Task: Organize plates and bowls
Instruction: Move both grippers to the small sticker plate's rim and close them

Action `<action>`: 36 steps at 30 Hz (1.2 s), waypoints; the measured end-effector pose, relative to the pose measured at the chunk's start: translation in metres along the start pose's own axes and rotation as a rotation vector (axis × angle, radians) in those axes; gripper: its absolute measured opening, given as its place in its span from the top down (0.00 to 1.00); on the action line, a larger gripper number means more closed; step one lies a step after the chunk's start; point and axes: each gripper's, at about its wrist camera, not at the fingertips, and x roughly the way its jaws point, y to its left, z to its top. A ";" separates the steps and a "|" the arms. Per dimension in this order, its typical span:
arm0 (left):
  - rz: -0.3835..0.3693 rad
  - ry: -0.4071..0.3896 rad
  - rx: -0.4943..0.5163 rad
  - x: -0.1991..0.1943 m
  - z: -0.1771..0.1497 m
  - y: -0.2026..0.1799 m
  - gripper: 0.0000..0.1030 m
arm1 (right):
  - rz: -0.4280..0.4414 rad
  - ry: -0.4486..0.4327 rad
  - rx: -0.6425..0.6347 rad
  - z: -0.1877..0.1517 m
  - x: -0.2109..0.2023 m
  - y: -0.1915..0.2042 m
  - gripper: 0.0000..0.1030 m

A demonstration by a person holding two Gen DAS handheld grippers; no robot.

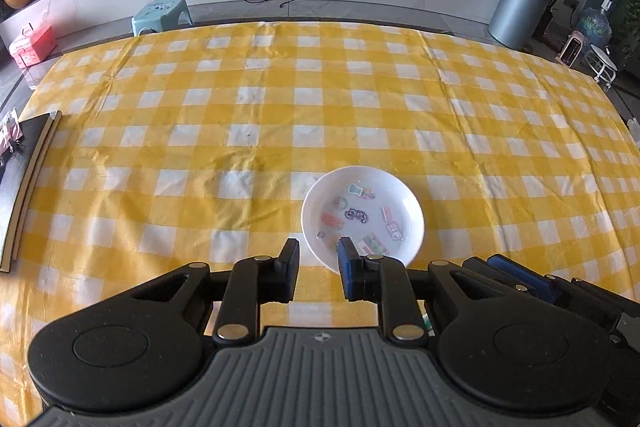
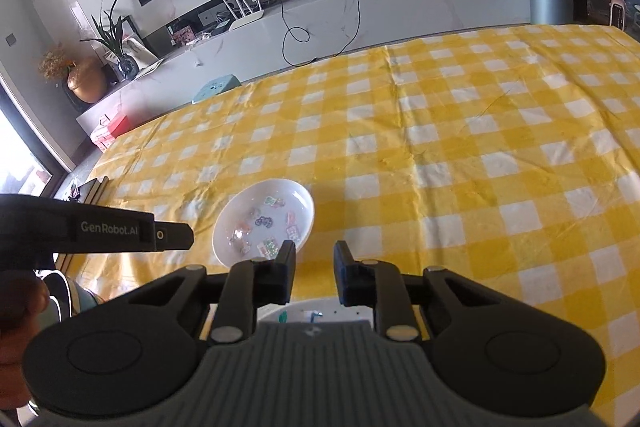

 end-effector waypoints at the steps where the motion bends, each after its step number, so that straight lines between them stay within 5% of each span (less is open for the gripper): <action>1: 0.003 0.010 -0.009 0.004 0.003 0.001 0.77 | 0.004 0.006 0.006 0.003 0.005 0.000 0.82; 23: 0.045 0.164 -0.036 0.063 0.035 0.005 0.76 | 0.024 0.086 0.091 0.021 0.076 -0.005 0.86; 30: 0.048 0.153 -0.009 0.064 0.035 0.002 0.95 | 0.010 0.092 0.091 0.021 0.079 -0.004 0.99; 36: 0.034 0.131 -0.003 0.049 0.033 0.000 0.95 | 0.003 0.070 0.082 0.023 0.067 0.000 0.99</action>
